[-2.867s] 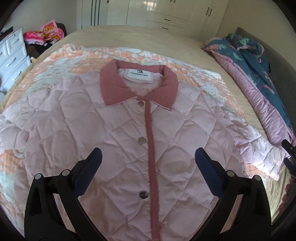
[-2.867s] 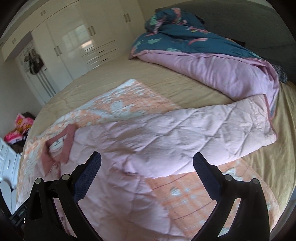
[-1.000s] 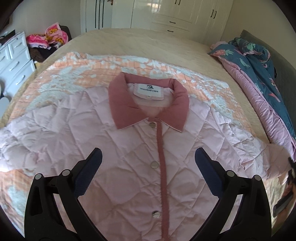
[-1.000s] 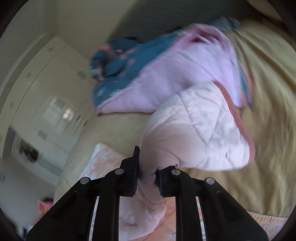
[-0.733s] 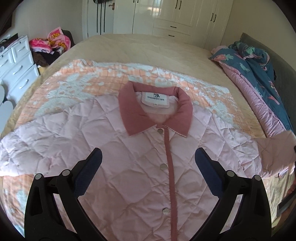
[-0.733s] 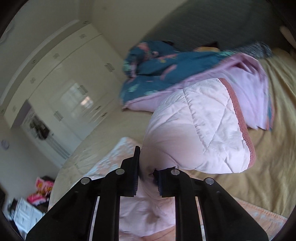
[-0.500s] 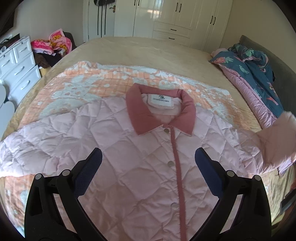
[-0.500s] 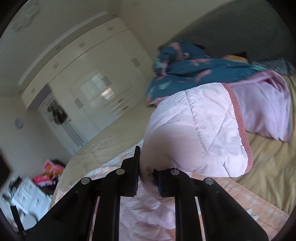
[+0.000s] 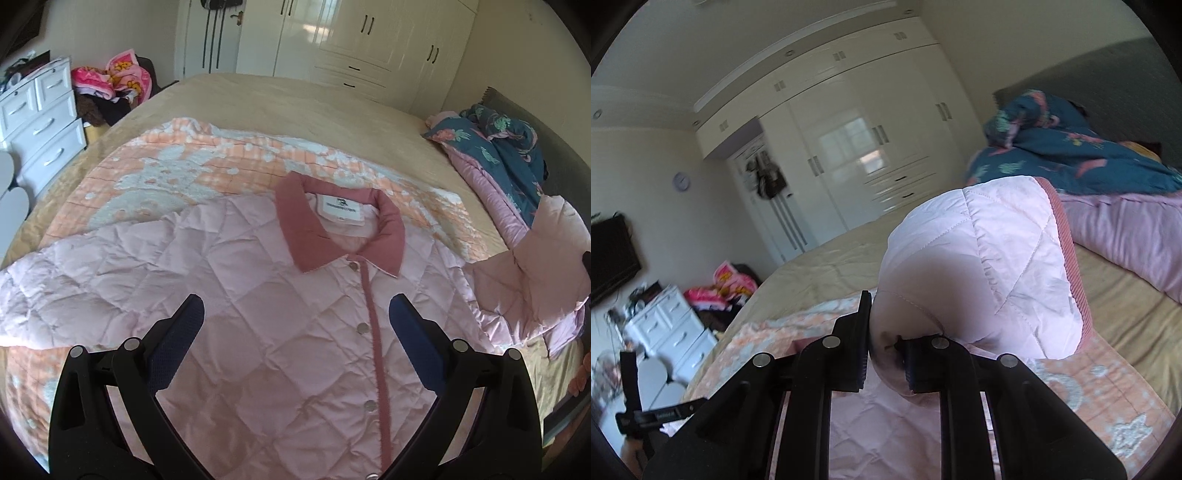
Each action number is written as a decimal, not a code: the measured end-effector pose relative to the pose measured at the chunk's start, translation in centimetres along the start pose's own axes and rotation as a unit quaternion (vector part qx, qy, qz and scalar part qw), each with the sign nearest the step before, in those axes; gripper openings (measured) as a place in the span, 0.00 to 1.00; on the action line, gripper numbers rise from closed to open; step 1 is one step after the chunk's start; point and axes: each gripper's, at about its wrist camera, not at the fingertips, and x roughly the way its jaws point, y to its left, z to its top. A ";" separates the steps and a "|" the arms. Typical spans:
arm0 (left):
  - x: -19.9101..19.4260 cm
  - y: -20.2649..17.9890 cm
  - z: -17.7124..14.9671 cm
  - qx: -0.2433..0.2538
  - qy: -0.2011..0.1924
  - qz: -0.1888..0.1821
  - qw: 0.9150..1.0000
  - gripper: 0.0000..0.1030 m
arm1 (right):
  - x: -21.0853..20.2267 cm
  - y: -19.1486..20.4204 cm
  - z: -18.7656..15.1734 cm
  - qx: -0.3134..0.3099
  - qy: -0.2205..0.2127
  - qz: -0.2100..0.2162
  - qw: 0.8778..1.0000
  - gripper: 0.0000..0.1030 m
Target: Fold large clothes
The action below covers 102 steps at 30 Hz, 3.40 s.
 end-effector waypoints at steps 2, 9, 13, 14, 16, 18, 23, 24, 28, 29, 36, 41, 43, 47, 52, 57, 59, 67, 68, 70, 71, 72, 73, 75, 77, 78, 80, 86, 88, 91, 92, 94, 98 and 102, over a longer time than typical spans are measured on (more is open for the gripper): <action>-0.1 0.7 -0.2 -0.008 -0.001 -0.005 1.000 0.91 | 0.3 1.2 -0.4 -0.012 0.004 0.010 1.000 0.14; -0.1 2.7 -2.0 -0.026 0.000 -0.012 1.000 0.91 | 1.8 5.0 -1.9 -0.059 0.019 0.033 0.998 0.14; 0.0 3.6 -3.1 -0.034 0.007 -0.026 0.999 0.91 | 2.9 6.5 -3.3 -0.081 0.037 0.038 0.995 0.14; 0.1 3.8 -3.4 -0.040 0.008 -0.032 0.999 0.91 | 3.2 6.8 -3.6 -0.084 0.041 0.039 0.995 0.14; 0.2 4.0 -3.9 -0.047 0.009 -0.047 0.998 0.91 | 3.9 7.7 -4.4 -0.093 0.052 0.041 0.993 0.14; 0.5 4.0 -4.3 -0.049 0.015 -0.059 0.997 0.91 | 4.4 8.7 -5.4 -0.104 0.062 0.045 0.992 0.14; 1.4 4.4 -4.8 -0.073 0.034 -0.087 0.993 0.91 | 5.9 10.9 -7.9 -0.135 0.093 0.057 0.985 0.14; 1.4 4.7 -4.8 -0.078 0.034 -0.091 0.992 0.91 | 6.2 11.4 -8.5 -0.143 0.101 0.060 0.983 0.14; 0.9 6.1 -4.6 -0.118 0.024 -0.124 0.985 0.91 | 7.4 13.2 -11.2 -0.170 0.130 0.065 0.975 0.14; 0.9 6.5 -4.6 -0.131 0.023 -0.134 0.982 0.91 | 7.6 13.6 -11.8 -0.174 0.136 0.067 0.973 0.14; 1.0 7.9 -4.5 -0.160 0.026 -0.152 0.975 0.91 | 9.4 15.0 -16.2 -0.210 0.203 0.080 0.953 0.17; 1.5 8.5 -4.6 -0.176 0.032 -0.161 0.971 0.91 | 9.7 15.7 -18.4 -0.236 0.234 0.091 0.939 0.24; 1.6 8.8 -4.5 -0.184 0.033 -0.167 0.968 0.91 | 9.6 16.2 -19.4 -0.249 0.243 0.094 0.933 0.26; 1.8 9.5 -4.6 -0.200 0.038 -0.178 0.963 0.91 | 9.5 16.9 -20.7 -0.276 0.257 0.096 0.921 0.28; 1.8 10.6 -4.6 -0.218 0.038 -0.178 0.959 0.91 | 9.5 17.5 -21.8 -0.291 0.275 0.106 0.910 0.32; 2.6 11.4 -5.0 -0.241 0.055 -0.195 0.949 0.91 | 8.9 18.0 -21.8 -0.286 0.292 0.135 0.903 0.47; 3.1 11.4 -5.3 -0.240 0.062 -0.196 0.949 0.91 | 8.6 18.4 -21.8 -0.295 0.301 0.142 0.896 0.60; 6.6 8.9 -8.0 -0.224 0.130 -0.209 0.943 0.91 | 6.5 15.8 -17.5 -0.259 0.281 0.123 0.916 0.82; 7.0 8.3 -8.2 -0.216 0.134 -0.212 0.944 0.91 | 6.5 15.2 -16.8 -0.251 0.276 0.113 0.921 0.82; 7.7 7.4 -8.7 -0.203 0.140 -0.211 0.946 0.85 | 6.6 13.0 -14.9 -0.221 0.263 0.083 0.935 0.82; 7.8 6.9 -8.7 -0.190 0.135 -0.201 0.951 0.75 | 6.6 12.0 -14.2 -0.210 0.259 0.071 0.940 0.82; 7.8 6.6 -8.7 -0.178 0.128 -0.193 0.956 0.59 | 6.7 10.8 -13.3 -0.194 0.254 0.055 0.946 0.82; 7.7 6.0 -8.6 -0.158 0.118 -0.184 0.963 0.53 | 6.8 9.5 -12.5 -0.178 0.250 0.037 0.951 0.82; 7.4 5.0 -8.2 -0.126 0.104 -0.173 0.971 0.31 | 7.0 7.3 -11.3 -0.156 0.247 0.005 0.956 0.82; 6.8 4.6 -7.7 -0.112 0.087 -0.176 0.974 0.20 | 7.3 4.4 -9.9 -0.123 0.245 -0.037 0.961 0.82; 6.5 4.3 -7.5 -0.105 0.078 -0.175 0.976 0.14 | 7.3 3.0 -9.4 -0.106 0.243 -0.055 0.963 0.82; 5.3 4.0 -6.4 -0.089 0.055 -0.181 0.978 0.12 | 7.2 0.6 -8.6 -0.077 0.236 -0.080 0.965 0.82; 0.8 3.8 -2.2 -0.016 -0.062 -0.136 0.989 0.09 | 6.6 -2.1 -8.0 -0.047 0.219 -0.092 0.970 0.82; 1.3 4.8 -2.0 -0.007 -0.065 -0.113 0.991 0.09 | 7.3 -1.9 -8.4 -0.060 0.223 -0.096 0.968 0.82; 4.6 7.2 -2.5 -0.028 -0.028 -0.090 0.995 0.09 | 8.5 -1.0 -9.4 -0.081 0.235 -0.092 0.964 0.82; 5.8 7.9 -2.8 -0.037 -0.011 -0.083 0.996 0.09 | 8.8 -0.7 -9.6 -0.087 0.240 -0.088 0.963 0.82; 7.5 8.9 -3.5 -0.054 0.015 -0.075 0.996 0.09 | 9.4 0.1 -10.2 -0.103 0.245 -0.079 0.961 0.82; 8.3 9.2 -4.3 -0.038 0.029 -0.054 0.997 0.11 | 10.3 0.6 -11.4 -0.104 0.263 -0.058 0.957 0.82; 9.2 9.2 -5.4 -0.039 0.049 -0.042 0.997 0.17 | 11.8 -0.6 -12.9 -0.076 0.311 -0.053 0.946 0.82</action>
